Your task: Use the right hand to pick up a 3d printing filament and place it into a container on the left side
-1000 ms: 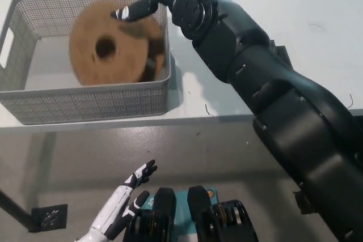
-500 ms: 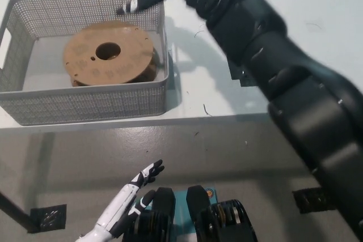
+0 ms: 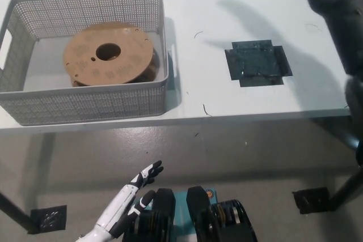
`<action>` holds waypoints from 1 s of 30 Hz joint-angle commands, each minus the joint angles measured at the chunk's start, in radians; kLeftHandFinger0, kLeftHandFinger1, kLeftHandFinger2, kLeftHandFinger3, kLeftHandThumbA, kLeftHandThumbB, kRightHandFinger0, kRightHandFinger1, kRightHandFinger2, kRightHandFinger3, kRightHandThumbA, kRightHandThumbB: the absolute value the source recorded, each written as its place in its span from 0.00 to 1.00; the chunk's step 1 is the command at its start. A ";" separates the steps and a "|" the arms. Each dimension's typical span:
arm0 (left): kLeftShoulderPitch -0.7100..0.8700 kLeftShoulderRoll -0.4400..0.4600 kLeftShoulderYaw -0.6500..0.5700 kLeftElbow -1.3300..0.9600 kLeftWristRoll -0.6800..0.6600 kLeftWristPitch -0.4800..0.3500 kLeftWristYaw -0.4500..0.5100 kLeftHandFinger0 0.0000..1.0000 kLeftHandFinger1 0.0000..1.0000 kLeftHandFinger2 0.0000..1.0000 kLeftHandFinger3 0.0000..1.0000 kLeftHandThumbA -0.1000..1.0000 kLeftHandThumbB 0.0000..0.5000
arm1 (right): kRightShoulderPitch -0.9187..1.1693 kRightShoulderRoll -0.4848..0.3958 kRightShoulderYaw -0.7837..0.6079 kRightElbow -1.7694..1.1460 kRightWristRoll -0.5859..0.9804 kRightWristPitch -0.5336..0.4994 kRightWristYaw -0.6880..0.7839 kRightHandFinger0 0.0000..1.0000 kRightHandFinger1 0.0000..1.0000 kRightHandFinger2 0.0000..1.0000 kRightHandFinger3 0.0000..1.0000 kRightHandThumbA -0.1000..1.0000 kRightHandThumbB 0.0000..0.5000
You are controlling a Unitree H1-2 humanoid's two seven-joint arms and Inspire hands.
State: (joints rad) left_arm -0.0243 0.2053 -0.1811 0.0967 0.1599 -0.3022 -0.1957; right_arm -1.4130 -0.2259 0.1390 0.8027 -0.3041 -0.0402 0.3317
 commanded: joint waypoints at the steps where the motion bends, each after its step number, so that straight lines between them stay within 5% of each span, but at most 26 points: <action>1: 0.007 -0.004 0.017 0.000 -0.012 -0.052 0.022 1.00 1.00 1.00 1.00 1.00 0.83 | 0.255 -0.262 -0.165 -0.976 0.321 0.293 0.221 1.00 1.00 1.00 1.00 1.00 0.98; 4: 0.014 -0.023 0.021 0.010 -0.021 -0.067 0.036 1.00 1.00 1.00 1.00 1.00 0.86 | 0.394 -0.255 -0.225 -1.218 0.433 0.367 0.172 1.00 1.00 1.00 1.00 1.00 0.99; 10: 0.025 -0.040 0.024 0.029 -0.017 -0.099 0.056 1.00 1.00 1.00 1.00 1.00 0.88 | 0.645 -0.174 -0.230 -1.545 0.513 0.276 0.007 1.00 1.00 1.00 1.00 1.00 0.84; 12: 0.032 -0.045 0.022 0.031 -0.010 -0.112 0.063 1.00 1.00 1.00 1.00 1.00 0.88 | 0.756 -0.077 -0.162 -1.642 0.389 0.157 -0.056 1.00 1.00 1.00 1.00 1.00 0.86; 15: 0.034 -0.057 0.022 0.038 -0.005 -0.122 0.073 1.00 1.00 1.00 1.00 1.00 0.89 | 0.863 -0.010 -0.090 -1.752 0.288 0.107 -0.073 1.00 1.00 1.00 1.00 1.00 1.00; 19: 0.041 -0.063 0.021 0.036 -0.001 -0.121 0.077 1.00 1.00 1.00 1.00 1.00 0.88 | 1.075 0.165 0.001 -1.753 0.131 -0.087 -0.094 1.00 1.00 1.00 1.00 1.00 1.00; 21: 0.044 -0.065 0.019 0.034 0.005 -0.117 0.078 1.00 1.00 1.00 1.00 1.00 0.89 | 1.212 0.223 0.117 -1.753 0.253 -0.172 -0.153 1.00 1.00 1.00 1.00 1.00 0.39; 22: 0.045 -0.066 0.018 0.036 0.005 -0.121 0.078 1.00 1.00 1.00 1.00 1.00 0.88 | 1.221 0.199 0.135 -1.753 0.283 -0.181 -0.132 1.00 1.00 1.00 1.00 1.00 0.42; 23: 0.046 -0.065 0.019 0.039 0.004 -0.126 0.078 1.00 1.00 1.00 1.00 1.00 0.87 | 1.207 0.162 0.166 -1.753 0.295 -0.161 -0.081 1.00 1.00 1.00 1.00 1.00 0.60; 24: 0.050 -0.065 0.019 0.041 0.003 -0.127 0.077 1.00 1.00 1.00 1.00 1.00 0.87 | 1.198 0.170 0.179 -1.753 0.262 -0.153 -0.056 1.00 1.00 1.00 1.00 1.00 0.64; 25: 0.052 -0.064 0.019 0.041 0.000 -0.128 0.076 1.00 1.00 1.00 1.00 1.00 0.88 | 1.156 0.267 0.235 -1.740 0.265 -0.140 -0.081 1.00 1.00 1.00 1.00 1.00 0.51; 26: 0.054 -0.065 0.020 0.043 -0.005 -0.129 0.073 1.00 1.00 1.00 1.00 1.00 0.88 | 1.180 0.305 0.252 -1.722 0.199 -0.178 -0.093 1.00 1.00 1.00 1.00 1.00 0.58; 27: 0.053 -0.066 0.020 0.046 -0.010 -0.132 0.071 1.00 1.00 1.00 1.00 1.00 0.86 | 1.239 0.332 0.269 -1.722 0.165 -0.194 -0.108 1.00 1.00 1.00 1.00 1.00 0.41; 29: 0.053 -0.067 0.020 0.048 -0.009 -0.134 0.072 1.00 1.00 1.00 1.00 1.00 0.85 | 1.293 0.320 0.262 -1.730 0.158 -0.227 -0.108 1.00 1.00 1.00 1.00 1.00 0.45; 30: 0.050 -0.068 0.022 0.050 -0.008 -0.129 0.073 1.00 1.00 1.00 1.00 1.00 0.85 | 1.390 0.340 0.222 -1.724 0.008 -0.310 -0.154 1.00 1.00 1.00 1.00 1.00 0.42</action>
State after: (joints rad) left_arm -0.0047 0.1847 -0.1810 0.1581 0.1604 -0.3026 -0.1949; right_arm -0.2346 -0.0825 0.2166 -0.1058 -0.2460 0.0476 0.3505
